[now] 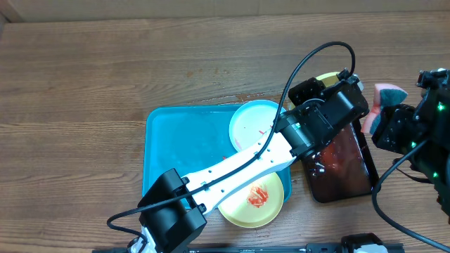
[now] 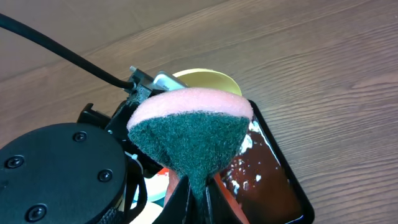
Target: Clean dirty plates on tray and stack at the side
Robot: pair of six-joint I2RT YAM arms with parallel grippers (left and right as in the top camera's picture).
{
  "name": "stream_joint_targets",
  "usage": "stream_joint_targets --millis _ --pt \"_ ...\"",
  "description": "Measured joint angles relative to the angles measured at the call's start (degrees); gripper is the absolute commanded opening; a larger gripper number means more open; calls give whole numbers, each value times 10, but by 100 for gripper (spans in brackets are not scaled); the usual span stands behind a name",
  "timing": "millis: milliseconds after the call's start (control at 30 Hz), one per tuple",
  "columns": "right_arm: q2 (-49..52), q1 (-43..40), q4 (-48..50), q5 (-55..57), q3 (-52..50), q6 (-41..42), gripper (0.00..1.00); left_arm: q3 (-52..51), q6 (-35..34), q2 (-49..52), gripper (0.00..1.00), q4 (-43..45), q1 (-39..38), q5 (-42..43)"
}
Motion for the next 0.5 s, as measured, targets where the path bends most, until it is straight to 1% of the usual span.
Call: stream_joint_targets --millis 133,500 --pt "0 0 0 0 0 0 4 0 15 0 5 9 0 -3" --pt "0 0 0 0 0 2 4 1 17 0 5 11 0 -16"
